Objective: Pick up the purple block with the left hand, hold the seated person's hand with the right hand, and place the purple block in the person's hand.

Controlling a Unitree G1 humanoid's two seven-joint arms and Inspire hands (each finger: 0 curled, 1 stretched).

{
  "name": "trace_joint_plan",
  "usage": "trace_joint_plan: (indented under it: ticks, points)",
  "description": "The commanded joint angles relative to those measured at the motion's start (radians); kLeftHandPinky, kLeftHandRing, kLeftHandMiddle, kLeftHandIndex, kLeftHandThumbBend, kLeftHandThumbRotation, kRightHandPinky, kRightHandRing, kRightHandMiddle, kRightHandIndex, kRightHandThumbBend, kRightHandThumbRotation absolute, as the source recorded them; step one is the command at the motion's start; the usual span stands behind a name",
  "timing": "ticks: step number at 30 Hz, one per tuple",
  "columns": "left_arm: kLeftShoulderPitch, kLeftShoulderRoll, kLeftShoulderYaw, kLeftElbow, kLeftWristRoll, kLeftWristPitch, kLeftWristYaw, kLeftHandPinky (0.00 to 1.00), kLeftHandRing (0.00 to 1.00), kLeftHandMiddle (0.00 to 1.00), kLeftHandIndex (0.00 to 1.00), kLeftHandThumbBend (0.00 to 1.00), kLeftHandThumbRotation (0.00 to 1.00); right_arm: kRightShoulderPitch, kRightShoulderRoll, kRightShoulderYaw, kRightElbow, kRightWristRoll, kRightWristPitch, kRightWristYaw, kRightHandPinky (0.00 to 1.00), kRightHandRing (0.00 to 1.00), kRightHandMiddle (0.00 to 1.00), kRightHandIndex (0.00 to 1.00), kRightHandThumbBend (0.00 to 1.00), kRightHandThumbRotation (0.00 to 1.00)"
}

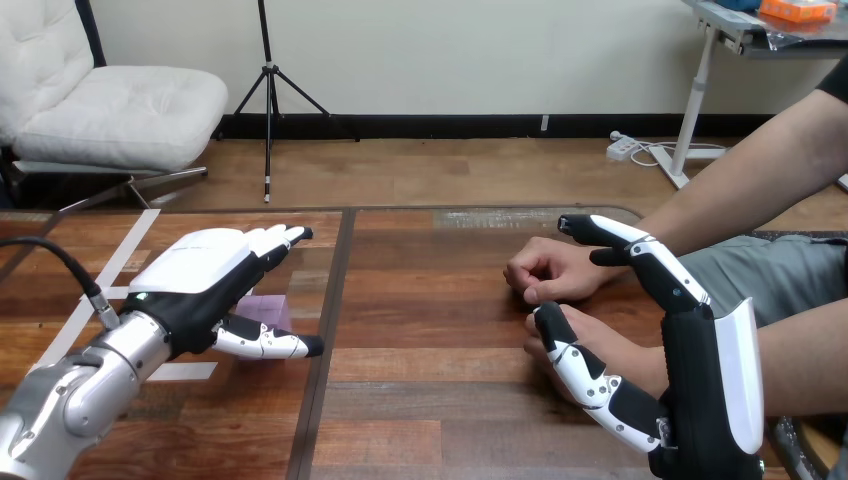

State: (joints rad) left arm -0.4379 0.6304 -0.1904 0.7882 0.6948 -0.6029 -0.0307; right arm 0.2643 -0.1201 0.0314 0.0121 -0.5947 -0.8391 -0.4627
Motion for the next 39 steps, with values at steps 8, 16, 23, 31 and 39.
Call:
trace_joint_plan:
  ticks: [8, 16, 23, 31, 39]
  points:
    - [-0.125, 0.002, -0.029, 0.079, -0.028, -0.007, 0.015, 0.89, 0.94, 0.94, 0.93, 0.77, 0.49, -0.049, -0.005, -0.008, 0.0, 0.02, -0.001, 0.002, 0.65, 0.72, 0.74, 0.72, 0.42, 0.37]
    - [-0.139, -0.002, -0.047, 0.111, -0.028, -0.013, 0.034, 0.88, 0.93, 0.93, 0.92, 0.78, 0.48, -0.046, -0.006, -0.011, -0.006, 0.02, 0.003, 0.005, 0.65, 0.72, 0.73, 0.71, 0.42, 0.36]
    - [-0.146, -0.003, -0.057, 0.127, -0.031, -0.01, 0.039, 0.87, 0.92, 0.93, 0.92, 0.78, 0.47, -0.045, -0.008, -0.013, -0.007, 0.017, 0.004, 0.006, 0.64, 0.72, 0.73, 0.71, 0.42, 0.36]
    - [-0.153, -0.004, -0.069, 0.148, -0.023, -0.01, 0.058, 0.86, 0.92, 0.93, 0.92, 0.77, 0.47, -0.044, -0.009, -0.013, -0.004, 0.015, 0.003, 0.007, 0.65, 0.72, 0.73, 0.71, 0.42, 0.37]
    - [-0.16, -0.005, -0.085, 0.158, -0.019, 0.008, 0.068, 0.86, 0.92, 0.93, 0.92, 0.77, 0.46, -0.042, -0.011, -0.013, -0.006, 0.018, 0.005, 0.011, 0.65, 0.73, 0.74, 0.71, 0.42, 0.38]
